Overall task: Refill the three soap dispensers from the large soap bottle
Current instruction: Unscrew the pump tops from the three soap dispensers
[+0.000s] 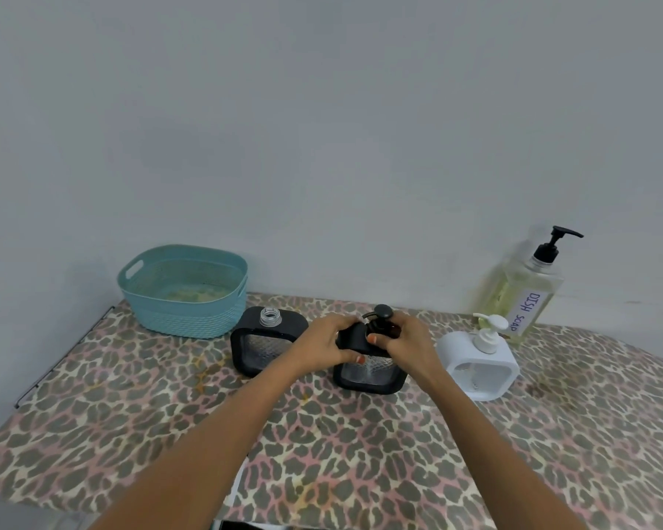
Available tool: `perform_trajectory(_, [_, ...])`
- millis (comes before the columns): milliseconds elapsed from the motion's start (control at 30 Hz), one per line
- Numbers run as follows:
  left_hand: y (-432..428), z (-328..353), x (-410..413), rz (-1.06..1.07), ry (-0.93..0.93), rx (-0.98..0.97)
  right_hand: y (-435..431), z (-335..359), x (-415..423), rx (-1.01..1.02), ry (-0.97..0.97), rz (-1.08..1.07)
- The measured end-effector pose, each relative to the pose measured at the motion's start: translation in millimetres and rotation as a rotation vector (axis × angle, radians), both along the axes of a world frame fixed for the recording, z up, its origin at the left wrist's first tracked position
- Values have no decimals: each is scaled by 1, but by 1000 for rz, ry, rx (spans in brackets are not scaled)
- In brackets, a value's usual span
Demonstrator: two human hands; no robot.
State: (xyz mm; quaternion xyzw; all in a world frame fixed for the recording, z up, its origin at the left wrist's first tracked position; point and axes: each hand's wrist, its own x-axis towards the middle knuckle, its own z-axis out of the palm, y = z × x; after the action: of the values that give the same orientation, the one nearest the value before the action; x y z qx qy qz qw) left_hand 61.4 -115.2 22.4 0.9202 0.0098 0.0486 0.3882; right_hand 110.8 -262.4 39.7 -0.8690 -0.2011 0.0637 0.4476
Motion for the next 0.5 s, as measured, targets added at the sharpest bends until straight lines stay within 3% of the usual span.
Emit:
perform_trajectory(200, [0, -3, 0, 5, 15, -12, 4, -13, -7, 27, -118, -122])
perform_trajectory(500, [-1, -1, -3, -9, 5, 9, -2, -7, -7, 81, -20, -74])
